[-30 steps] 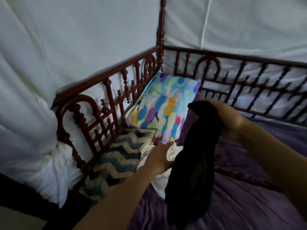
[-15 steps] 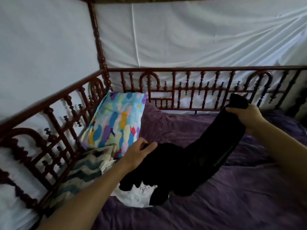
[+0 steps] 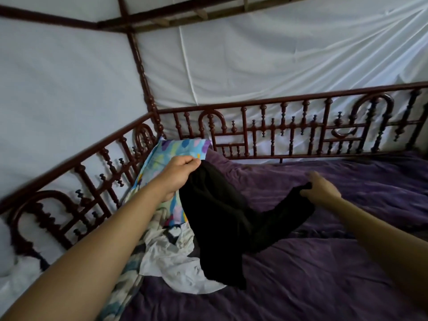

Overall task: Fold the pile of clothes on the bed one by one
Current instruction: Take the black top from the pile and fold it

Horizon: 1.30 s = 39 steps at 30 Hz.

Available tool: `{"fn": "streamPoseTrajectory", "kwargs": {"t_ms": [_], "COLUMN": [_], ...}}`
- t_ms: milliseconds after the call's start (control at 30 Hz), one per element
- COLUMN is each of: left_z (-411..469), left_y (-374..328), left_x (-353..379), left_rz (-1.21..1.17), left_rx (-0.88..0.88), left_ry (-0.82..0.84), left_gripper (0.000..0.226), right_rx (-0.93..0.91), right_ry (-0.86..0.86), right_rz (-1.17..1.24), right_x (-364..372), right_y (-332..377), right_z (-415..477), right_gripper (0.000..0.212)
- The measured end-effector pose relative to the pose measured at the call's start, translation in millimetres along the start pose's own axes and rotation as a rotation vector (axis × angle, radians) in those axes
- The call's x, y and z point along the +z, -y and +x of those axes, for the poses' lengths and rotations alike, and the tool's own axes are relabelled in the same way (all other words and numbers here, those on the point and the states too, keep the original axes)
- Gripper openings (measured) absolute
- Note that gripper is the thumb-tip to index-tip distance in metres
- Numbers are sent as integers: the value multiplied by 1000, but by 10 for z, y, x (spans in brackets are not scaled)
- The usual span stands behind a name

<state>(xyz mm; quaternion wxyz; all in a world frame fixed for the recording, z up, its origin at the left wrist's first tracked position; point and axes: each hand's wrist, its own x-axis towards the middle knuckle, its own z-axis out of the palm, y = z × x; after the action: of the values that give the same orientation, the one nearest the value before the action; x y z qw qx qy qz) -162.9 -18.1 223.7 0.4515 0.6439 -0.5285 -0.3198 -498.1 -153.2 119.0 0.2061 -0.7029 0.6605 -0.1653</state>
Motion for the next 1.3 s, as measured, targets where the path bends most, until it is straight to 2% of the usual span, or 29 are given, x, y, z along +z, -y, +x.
{"fn": "streamPoseTrajectory", "kwargs": {"t_ms": [67,100,133,200,267,333,433,533,633,733,800,833,900,1000,1067,1200,1300], "left_z": [-9,-18,-28,-65,-119,-154,-212,-244,-168,-77,-36,-20,-6,0,45,158,190], "left_y": [-175,-245,-297,-348,-340,-285,-57,272,546,742,862,904,951,874,753,393,72], "left_x": [94,126,142,119,-25,-302,-813,-1144,-1312,-1367,-1374,-1371,-1353,-1275,-1183,-939,-731], "left_rz": [-71,-109,-145,-223,-273,-171,303,509,670,418,334,305,224,-93,-243,-433,-546], "left_rx": [-8,-17,-30,-61,-89,-94,-108,-213,-159,-148,-133,-138,-168,-203,-158,-47,-5], "left_ry": [5,8,13,29,35,38,32,124,35,-84,-105,-79,50,323,463,528,536], "left_gripper": [18,18,18,16,10,27,48,39,26,15,8,4,18,26,26,19,22], "right_rx": [-239,-369,-494,-614,-520,-371,-211,-157,-156,-158,-141,-121,-33,125,217,339,392], "right_ry": [166,271,369,492,511,477,390,305,307,255,240,220,133,-64,-194,-278,-364], "right_rz": [61,111,183,405,640,790,942,1045,1085,1070,1066,1063,1036,907,791,552,520], "right_x": [154,238,332,526,607,546,340,79,-76,-192,-249,-267,-282,-192,-52,197,181], "right_y": [287,462,627,905,1125,1261,1370,1572,1868,1980,1898,1821,1618,1211,914,320,-24], "right_z": [-269,-444,-598,-789,-868,-842,-705,-574,-510,-481,-462,-448,-404,-301,-286,-371,-518], "right_gripper": [86,89,83,49,8,18,21,22,25,31,29,28,26,25,30,28,28]}}
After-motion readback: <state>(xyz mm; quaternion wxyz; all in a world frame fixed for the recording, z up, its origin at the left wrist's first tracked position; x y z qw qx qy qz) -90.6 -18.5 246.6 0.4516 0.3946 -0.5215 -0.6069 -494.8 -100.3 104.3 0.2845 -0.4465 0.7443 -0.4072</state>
